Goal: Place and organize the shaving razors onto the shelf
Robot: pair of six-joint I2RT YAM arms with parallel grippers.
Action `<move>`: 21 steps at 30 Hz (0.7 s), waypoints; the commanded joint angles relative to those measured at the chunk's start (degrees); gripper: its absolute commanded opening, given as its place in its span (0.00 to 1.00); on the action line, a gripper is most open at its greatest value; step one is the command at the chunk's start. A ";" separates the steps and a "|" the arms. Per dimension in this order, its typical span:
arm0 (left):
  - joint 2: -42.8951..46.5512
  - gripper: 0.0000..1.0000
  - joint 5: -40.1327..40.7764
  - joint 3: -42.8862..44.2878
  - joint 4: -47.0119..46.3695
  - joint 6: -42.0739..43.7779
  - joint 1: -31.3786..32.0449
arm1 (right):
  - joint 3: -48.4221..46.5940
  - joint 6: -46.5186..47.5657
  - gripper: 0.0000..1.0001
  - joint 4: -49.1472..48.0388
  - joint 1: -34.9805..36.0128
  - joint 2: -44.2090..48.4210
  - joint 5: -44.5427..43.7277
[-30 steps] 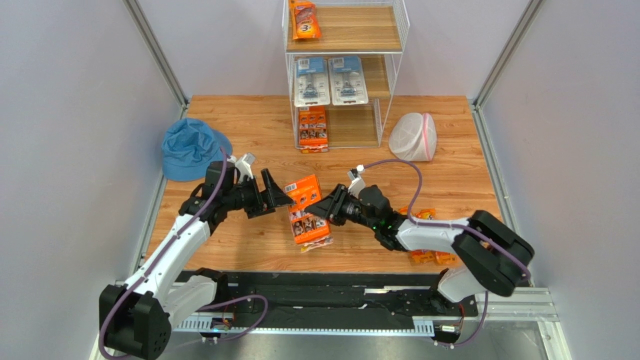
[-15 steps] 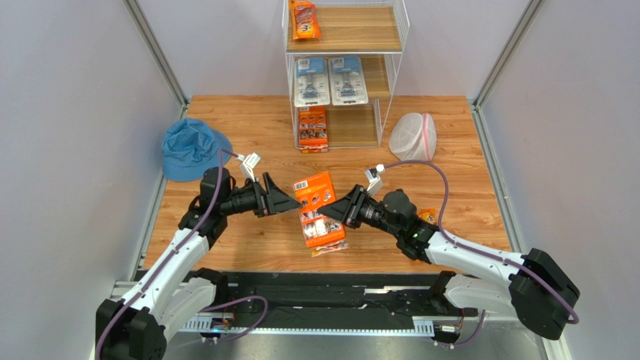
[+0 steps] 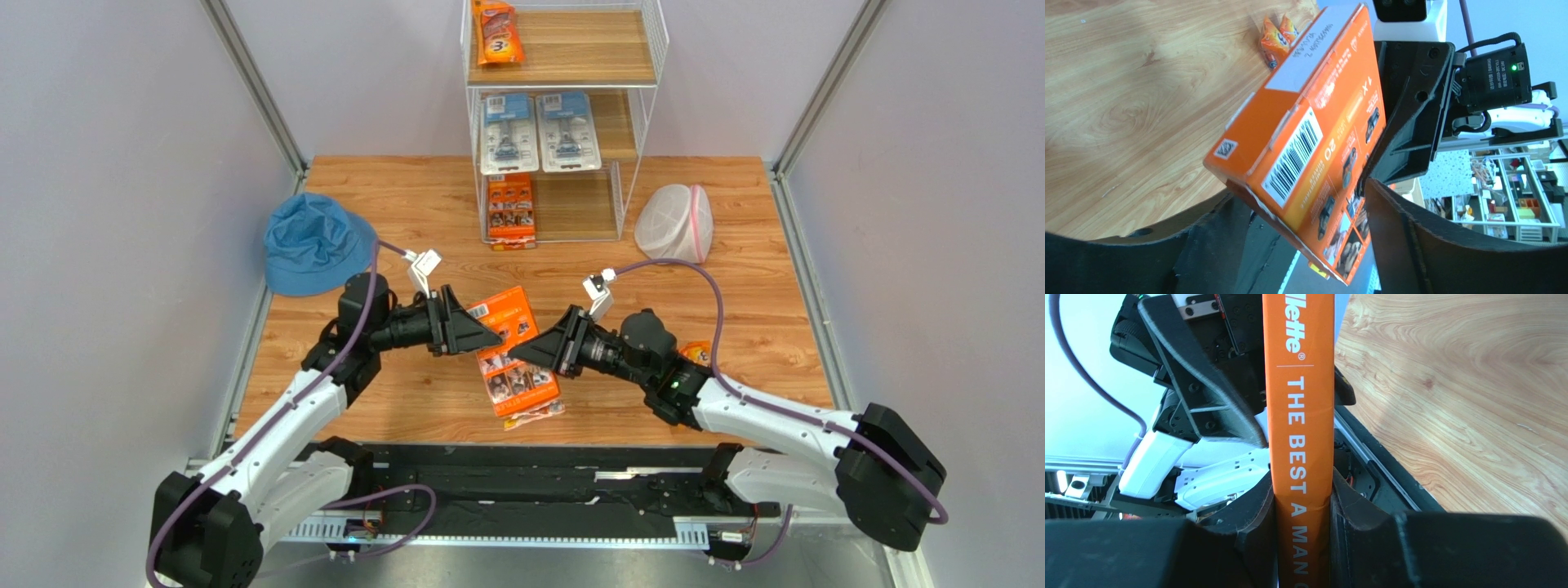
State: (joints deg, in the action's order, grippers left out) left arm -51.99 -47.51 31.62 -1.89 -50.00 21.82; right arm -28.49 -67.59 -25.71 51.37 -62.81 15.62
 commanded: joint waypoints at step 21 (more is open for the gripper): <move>-2.15 0.00 -1.36 2.57 -11.63 -4.58 1.91 | 3.35 3.17 0.89 15.78 2.85 17.70 -13.24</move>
State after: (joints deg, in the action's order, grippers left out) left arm -53.47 -49.21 32.12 -7.11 -53.65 23.92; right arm -27.14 -64.99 -13.02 53.93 -49.69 7.05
